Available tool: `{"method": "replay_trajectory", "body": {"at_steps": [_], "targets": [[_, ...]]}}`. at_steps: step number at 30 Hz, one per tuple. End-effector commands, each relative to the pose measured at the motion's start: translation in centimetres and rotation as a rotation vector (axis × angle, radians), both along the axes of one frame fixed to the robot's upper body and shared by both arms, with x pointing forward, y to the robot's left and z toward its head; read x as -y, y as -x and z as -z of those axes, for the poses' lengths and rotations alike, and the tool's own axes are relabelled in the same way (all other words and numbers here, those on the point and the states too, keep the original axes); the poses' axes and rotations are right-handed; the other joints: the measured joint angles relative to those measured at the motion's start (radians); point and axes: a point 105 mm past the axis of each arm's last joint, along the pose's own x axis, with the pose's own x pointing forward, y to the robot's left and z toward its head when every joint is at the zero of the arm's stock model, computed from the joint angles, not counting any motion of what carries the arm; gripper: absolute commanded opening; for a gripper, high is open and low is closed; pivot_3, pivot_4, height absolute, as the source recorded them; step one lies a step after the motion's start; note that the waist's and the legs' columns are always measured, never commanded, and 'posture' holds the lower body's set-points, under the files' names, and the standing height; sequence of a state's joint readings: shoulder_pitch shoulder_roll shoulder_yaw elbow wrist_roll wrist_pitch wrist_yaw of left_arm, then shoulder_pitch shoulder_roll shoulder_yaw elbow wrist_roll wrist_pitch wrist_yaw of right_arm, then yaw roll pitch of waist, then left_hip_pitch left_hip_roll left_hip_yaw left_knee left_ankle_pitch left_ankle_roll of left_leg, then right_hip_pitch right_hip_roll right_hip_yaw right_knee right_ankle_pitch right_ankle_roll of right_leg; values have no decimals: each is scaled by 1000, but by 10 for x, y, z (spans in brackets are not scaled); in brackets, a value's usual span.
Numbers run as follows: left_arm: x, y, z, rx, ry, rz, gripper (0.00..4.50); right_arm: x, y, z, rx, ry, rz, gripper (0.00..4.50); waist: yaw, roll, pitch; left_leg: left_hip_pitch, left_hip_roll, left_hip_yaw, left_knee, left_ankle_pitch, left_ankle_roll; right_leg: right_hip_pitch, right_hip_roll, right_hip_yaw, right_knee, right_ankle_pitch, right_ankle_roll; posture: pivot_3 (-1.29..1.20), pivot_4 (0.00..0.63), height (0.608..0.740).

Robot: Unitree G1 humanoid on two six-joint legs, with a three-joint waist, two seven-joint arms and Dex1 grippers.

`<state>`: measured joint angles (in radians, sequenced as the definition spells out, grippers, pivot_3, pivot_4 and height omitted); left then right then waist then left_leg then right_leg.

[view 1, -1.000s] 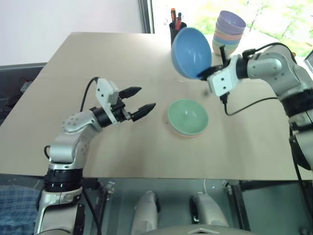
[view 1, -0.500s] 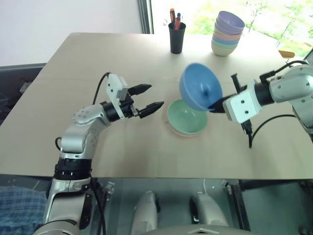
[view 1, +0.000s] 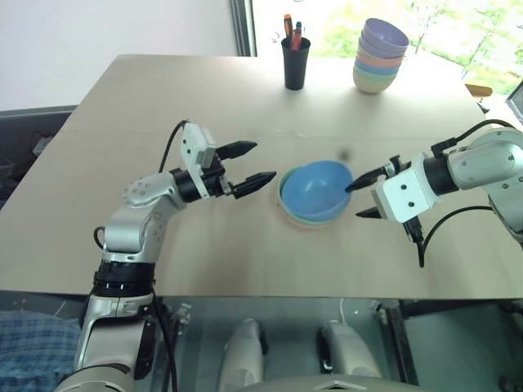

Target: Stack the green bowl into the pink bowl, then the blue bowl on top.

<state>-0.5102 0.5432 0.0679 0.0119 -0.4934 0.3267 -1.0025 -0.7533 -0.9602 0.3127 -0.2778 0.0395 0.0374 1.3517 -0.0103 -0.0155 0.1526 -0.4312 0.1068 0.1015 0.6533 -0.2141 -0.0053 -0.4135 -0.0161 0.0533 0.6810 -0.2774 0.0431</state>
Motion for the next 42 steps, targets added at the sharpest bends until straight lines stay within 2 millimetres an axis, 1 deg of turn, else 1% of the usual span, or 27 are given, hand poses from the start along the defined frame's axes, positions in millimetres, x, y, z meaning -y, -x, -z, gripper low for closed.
{"method": "replay_trajectory", "body": {"at_steps": [1, 3, 4, 6, 8, 10, 14, 15, 17, 19, 23, 27, 31, 34, 37, 40, 42], "targets": [[2, 3, -9, 44, -7, 11, 4500, -2, 0, -16, 89, -43, 0, 3079, 0, 0, 0, 0, 0, 0, 0, 0, 0, 0, 0, 0, 0, 0, 0, 0, 150, 740], [0, 4, -8, 42, -8, 6, 4500, -2, -3, -21, 108, -98, 26, 3079, 1, 0, 0, 0, 0, 0, 0, 0, 0, 0, 0, 0, 0, 0, 0, 0, 150, 740], [-1, 5, -6, 41, -10, -2, 4500, 2, -6, -25, 119, -137, 55, 3079, 1, 0, 0, 0, 0, 0, 0, 0, 0, 0, 0, 0, 0, 0, 0, 0, 150, 740], [-7, 4, -2, 35, -18, -36, 4500, 19, -15, -30, 120, -228, 158, 3079, 1, 0, 0, 0, 0, 0, 0, 0, -1, 0, 0, 0, 0, 0, 0, 0, 150, 740], [-11, 3, 2, 37, -28, -67, 4500, 41, -23, -30, 126, -291, 272, 3079, 5, -1, 0, 0, 0, -1, 0, 0, -1, 1, 0, -1, -1, 0, 0, 0, 150, 740], [-14, 2, 6, 35, -29, -94, 4500, 63, -29, -25, 130, -333, 392, 3079, 10, -1, 0, 0, 0, -1, 0, 0, -1, 1, 0, -1, -1, 0, 0, 0, 150, 740], [-18, 1, 13, 34, -38, -127, 4500, 94, -33, -16, 118, -474, 569, 3079, 14, -1, 0, 0, 0, -1, 0, 0, 0, 1, 0, 0, -1, 0, 0, 0, 150, 740], [-18, 1, 14, 34, -38, -131, 4500, 100, -33, -14, 113, -499, 599, 3079, 14, -1, 0, 0, 0, -1, 0, 0, 0, 2, 0, -1, -1, 0, 0, 0, 150, 740], [-20, 3, 21, 23, -40, -144, 4500, 115, -29, -2, 86, -599, 690, 3079, 14, -1, -1, 0, 0, -1, 0, 0, -1, 2, 0, 0, -1, 0, 0, 0, 150, 740], [-22, 4, 29, 10, -51, -161, 4500, 125, -23, 10, 61, -693, 764, 3079, 17, -2, -1, 0, -1, -1, -1, 0, -1, 2, 0, 0, -1, 0, 0, 0, 150, 740], [-25, 5, 47, -31, -96, -211, 4500, 127, -6, 42, -37, -831, 854, 3079, 22, -2, -1, 0, -1, -1, 0, 1, -1, 2, 0, -1, -1, 0, 0, 0, 150, 740], [-26, 6, 55, -43, -98, -230, 4500, 129, 8, 61, -103, -954, 903, 3079, 21, -1, -1, 1, -1, -2, 0, -1, 1, 3, 0, 0, 0, 0, 0, 0, 150, 740], [-29, 8, 55, -28, -78, -228, 4500, 140, 18, 65, -115, -994, 900, 3079, 22, -1, -1, 2, -1, -2, 0, -1, 2, 4, 0, -1, 0, 0, 0, 0, 150, 740], [-30, 8, 54, -17, -71, -236, 4500, 146, 25, 63, -137, -1028, 873, 3079, 22, -1, -1, 2, -1, -2, 0, -1, 2, 4, 0, -1, 0, 0, 0, 0, 150, 740], [-31, 8, 57, -10, -82, -242, 4500, 149, 31, 59, -114, -1056, 820, 3079, 21, -1, -1, 2, -1, -3, 0, -1, 2, 4, 0, -1, -1, 0, 0, 0, 150, 740], [-29, 11, 56, 0, -79, -225, 4500, 150, 39, 66, -188, -1010, 791, 3079, 22, -1, -1, 2, -1, -2, 0, -1, 2, 4, 0, -1, -1, 0, 0, 0, 150, 740], [-28, 11, 55, 9, -79, -218, 4500, 151, 41, 67, -194, -1001, 778, 3079, 22, -1, -1, 2, -1, -3, 0, -1, 2, 5, 0, -1, -1, 0, 0, 0, 150, 740]]}}
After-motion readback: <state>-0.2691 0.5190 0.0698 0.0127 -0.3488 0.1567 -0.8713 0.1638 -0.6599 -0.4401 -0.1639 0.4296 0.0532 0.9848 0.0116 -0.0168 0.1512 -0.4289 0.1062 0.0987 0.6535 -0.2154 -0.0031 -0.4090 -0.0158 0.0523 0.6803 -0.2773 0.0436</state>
